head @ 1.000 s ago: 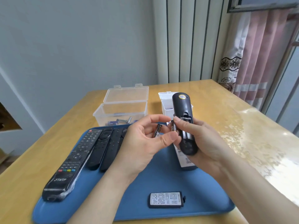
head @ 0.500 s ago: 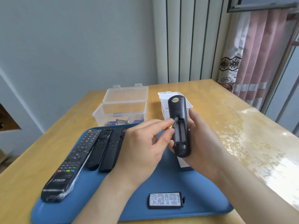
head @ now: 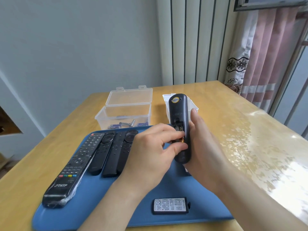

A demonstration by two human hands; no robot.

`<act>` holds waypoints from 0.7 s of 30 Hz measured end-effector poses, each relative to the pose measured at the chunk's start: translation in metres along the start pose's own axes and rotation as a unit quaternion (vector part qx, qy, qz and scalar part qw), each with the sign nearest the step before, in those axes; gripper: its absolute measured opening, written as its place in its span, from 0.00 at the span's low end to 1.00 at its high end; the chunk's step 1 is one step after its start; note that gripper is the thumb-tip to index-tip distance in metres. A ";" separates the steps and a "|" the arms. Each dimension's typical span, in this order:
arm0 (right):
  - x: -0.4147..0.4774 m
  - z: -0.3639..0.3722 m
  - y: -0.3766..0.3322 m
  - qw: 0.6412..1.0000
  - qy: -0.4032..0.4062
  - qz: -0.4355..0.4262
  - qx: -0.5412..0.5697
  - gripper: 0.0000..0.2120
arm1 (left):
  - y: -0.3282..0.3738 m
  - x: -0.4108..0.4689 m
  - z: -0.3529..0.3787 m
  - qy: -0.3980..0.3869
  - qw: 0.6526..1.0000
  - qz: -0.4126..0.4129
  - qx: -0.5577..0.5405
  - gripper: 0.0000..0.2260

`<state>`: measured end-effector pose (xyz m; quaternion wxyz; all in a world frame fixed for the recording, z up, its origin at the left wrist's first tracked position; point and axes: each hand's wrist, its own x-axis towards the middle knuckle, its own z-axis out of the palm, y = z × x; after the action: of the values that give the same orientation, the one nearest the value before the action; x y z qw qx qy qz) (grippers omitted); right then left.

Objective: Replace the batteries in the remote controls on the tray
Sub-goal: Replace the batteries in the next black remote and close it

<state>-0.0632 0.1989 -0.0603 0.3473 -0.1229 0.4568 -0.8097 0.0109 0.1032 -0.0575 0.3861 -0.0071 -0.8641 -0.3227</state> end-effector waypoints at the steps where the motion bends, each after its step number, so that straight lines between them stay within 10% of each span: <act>1: -0.001 0.002 0.001 1.000 0.006 -0.003 -0.006 0.30 | 0.001 0.001 -0.001 0.001 1.000 -0.024 -0.016 0.10; 11: -0.009 0.017 0.008 0.993 0.033 -0.020 -0.109 0.18 | -0.006 0.010 -0.016 -0.038 0.962 -0.231 -0.139 0.23; 21: -0.009 0.007 0.000 0.995 -0.084 0.044 0.003 0.12 | -0.011 0.007 -0.015 -0.065 0.918 -0.318 -0.228 0.08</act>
<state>-0.0530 0.2000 -0.0557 0.4201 -0.1697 0.4280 -0.7820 0.0135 0.0845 -0.0514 0.1942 0.1596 -0.7466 -0.6159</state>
